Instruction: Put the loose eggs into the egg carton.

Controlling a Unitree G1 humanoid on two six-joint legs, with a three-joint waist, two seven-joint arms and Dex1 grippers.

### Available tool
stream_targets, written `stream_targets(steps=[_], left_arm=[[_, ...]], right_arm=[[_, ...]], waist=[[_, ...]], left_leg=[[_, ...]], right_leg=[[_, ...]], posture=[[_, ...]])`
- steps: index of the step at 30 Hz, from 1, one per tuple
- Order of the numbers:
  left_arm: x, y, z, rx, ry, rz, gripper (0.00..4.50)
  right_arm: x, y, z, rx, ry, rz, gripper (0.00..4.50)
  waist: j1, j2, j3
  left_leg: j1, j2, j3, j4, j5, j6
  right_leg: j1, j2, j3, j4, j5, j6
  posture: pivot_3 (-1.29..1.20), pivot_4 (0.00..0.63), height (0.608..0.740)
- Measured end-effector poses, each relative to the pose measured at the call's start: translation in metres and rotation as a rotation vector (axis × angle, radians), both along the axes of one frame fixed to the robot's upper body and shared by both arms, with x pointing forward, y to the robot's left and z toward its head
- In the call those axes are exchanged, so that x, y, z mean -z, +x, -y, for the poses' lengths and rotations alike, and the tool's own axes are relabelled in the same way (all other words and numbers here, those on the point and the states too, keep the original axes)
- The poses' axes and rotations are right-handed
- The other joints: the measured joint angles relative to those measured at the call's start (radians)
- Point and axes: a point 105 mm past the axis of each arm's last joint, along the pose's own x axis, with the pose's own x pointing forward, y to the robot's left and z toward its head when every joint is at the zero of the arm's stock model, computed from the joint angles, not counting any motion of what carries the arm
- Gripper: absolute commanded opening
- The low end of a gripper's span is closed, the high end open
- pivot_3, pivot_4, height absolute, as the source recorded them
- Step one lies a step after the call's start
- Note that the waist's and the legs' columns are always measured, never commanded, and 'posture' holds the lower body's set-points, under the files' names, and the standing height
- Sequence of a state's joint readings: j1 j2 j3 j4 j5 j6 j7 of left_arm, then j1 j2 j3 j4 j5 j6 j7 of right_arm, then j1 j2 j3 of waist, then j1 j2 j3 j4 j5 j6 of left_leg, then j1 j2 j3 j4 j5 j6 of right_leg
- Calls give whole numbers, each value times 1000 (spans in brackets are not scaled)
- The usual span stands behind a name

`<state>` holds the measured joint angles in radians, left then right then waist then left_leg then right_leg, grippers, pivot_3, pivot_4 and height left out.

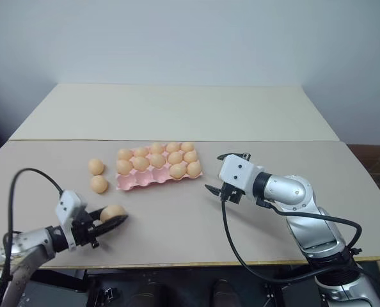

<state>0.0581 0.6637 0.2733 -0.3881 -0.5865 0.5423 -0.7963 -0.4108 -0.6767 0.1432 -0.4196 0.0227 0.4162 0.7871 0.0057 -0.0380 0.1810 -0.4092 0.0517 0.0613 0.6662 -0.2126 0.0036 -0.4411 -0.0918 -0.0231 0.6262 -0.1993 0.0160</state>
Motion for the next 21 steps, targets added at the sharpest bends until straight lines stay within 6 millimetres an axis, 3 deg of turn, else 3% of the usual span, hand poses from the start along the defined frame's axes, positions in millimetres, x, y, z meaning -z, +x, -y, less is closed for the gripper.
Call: stream_targets(steps=[4, 6, 12, 19, 21], left_arm=[[-37, 30, 19, 39, -50, 132, 1729], [-45, 42, 28, 75, -37, 156, 1729], [-33, 80, 48, 111, 19, 131, 1729], [-27, 97, 57, 130, 56, 132, 1729], [-28, 99, 58, 137, 53, 138, 2428]], right_arm=[[1, 3, -1, 4, 13, -3, 4500], [0, 3, -1, 7, 16, 4, 4500], [2, 5, 4, 53, 22, 26, 4500], [10, -4, 9, 97, 26, 23, 4500], [9, -5, 10, 109, 30, 27, 4500]], waist=[[8, -1, 0], [7, -1, 0], [1, -1, 0], [3, -1, 0], [4, -1, 0]], left_leg=[[0, -1, -1, 2, 1, 0], [0, -1, 0, 2, 1, 0], [-3, -2, 0, 0, 0, 1], [-5, -2, -1, 1, 0, 1], [-5, -2, -1, 1, 0, 1]], right_leg=[[2, 0, -1, 0, 1, 1], [2, 0, 1, 0, 1, 1], [0, 1, 1, -3, 4, 7], [-1, 1, 0, -2, 4, 7], [-1, 1, 0, -2, 4, 7]], posture=[[0, 150, 740], [0, 150, 740], [0, 150, 740], [0, 150, 740], [0, 150, 740]])
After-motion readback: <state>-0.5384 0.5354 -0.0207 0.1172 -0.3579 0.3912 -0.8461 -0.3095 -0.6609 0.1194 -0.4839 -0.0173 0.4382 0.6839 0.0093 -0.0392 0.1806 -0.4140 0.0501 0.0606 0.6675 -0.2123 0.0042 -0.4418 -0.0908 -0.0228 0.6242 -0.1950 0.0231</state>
